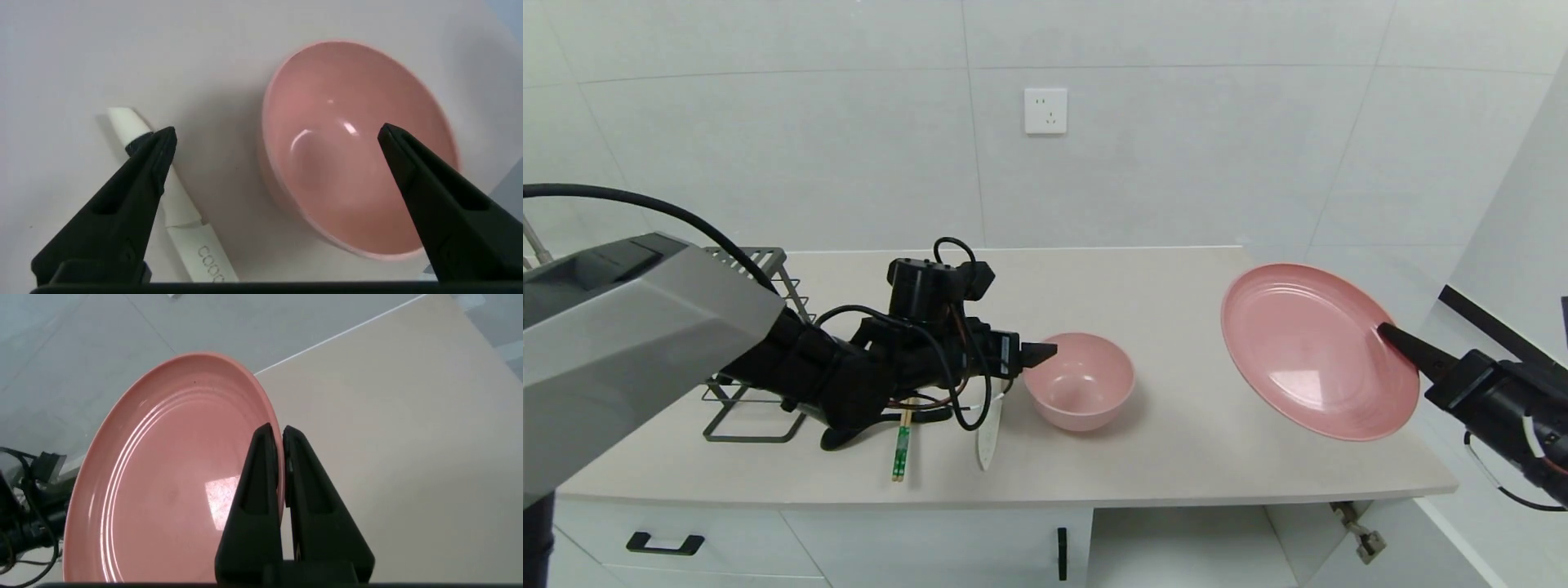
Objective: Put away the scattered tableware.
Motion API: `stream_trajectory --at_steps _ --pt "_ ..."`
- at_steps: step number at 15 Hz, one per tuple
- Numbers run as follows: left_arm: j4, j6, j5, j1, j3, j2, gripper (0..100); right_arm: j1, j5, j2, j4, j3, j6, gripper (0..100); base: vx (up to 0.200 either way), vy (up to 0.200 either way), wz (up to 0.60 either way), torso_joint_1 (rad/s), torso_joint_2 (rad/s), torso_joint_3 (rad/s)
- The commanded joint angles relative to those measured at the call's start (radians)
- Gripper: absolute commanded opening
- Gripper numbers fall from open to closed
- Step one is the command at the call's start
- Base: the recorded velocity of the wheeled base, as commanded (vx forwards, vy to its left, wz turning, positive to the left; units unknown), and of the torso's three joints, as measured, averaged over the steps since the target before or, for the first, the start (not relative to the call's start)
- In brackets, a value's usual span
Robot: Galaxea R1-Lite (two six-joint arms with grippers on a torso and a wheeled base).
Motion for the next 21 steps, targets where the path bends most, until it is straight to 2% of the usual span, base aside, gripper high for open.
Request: stream_trajectory --at_steps 1,10,14,15,16,21 --pt "0.013 -0.001 0.007 -0.013 -0.023 0.023 100 0.002 0.0 0.015 -0.001 0.006 -0.001 0 0.0 0.0 0.0 0.0 0.0 0.0" --pt "0.019 -0.001 0.008 -0.02 -0.025 0.069 100 -0.001 0.0 0.012 -0.001 0.003 -0.001 0 0.0 0.0 0.0 0.0 0.0 0.0" --pt "0.067 -0.001 0.013 -0.058 -0.026 0.069 100 -0.007 0.0 0.002 -0.001 -0.002 -0.003 0 0.0 0.0 0.0 0.0 0.0 0.0" --pt "0.09 -0.001 0.039 -0.061 -0.028 0.067 100 -0.007 0.0 -0.001 -0.001 -0.002 -0.001 0 0.0 0.0 0.0 0.0 0.0 0.0" --pt "0.114 0.001 0.054 -0.063 -0.035 0.067 0 -0.007 0.0 -0.001 -0.001 0.0 -0.003 0 0.0 0.0 0.0 0.0 0.0 0.0" --pt "0.134 -0.001 0.06 -0.063 -0.035 0.004 0 -0.007 0.0 -0.001 -0.001 0.0 -0.003 0 0.0 0.0 0.0 0.0 0.0 0.0"
